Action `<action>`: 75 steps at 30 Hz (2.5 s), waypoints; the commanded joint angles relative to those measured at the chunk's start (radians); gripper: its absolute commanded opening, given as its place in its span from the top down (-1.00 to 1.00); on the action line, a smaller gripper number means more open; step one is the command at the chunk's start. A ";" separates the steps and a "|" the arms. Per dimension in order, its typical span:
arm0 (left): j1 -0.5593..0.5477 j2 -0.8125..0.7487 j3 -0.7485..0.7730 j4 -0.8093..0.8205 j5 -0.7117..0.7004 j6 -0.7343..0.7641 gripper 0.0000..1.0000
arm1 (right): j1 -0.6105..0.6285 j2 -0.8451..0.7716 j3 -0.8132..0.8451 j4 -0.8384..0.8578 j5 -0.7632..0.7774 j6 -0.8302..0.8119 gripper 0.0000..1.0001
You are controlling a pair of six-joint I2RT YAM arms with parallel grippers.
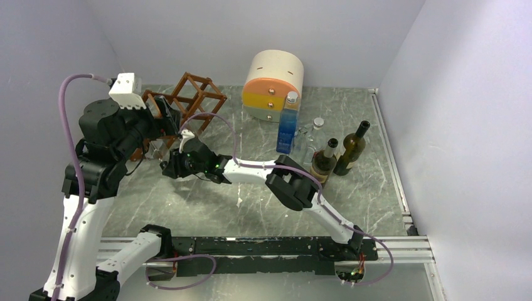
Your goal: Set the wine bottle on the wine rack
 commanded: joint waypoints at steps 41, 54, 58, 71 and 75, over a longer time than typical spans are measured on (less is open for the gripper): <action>0.009 -0.132 -0.342 0.260 0.204 -0.165 -0.95 | -0.322 -1.209 -0.475 -0.695 0.860 -0.388 -0.47; 0.009 -0.051 -0.419 0.599 0.275 -0.141 -0.96 | -0.352 -1.150 -0.545 -0.789 0.817 -0.318 -0.47; 0.009 0.079 -0.315 0.620 0.390 -0.083 -0.96 | -0.361 -1.122 -0.546 -0.822 0.836 -0.291 -0.45; 0.009 0.198 -0.282 0.812 0.531 -0.029 -0.96 | -0.367 -1.131 -0.621 -0.818 0.845 -0.271 -0.16; 0.009 0.190 -0.341 0.837 0.526 0.005 -0.95 | -0.367 -1.168 -0.654 -0.780 0.841 -0.281 0.18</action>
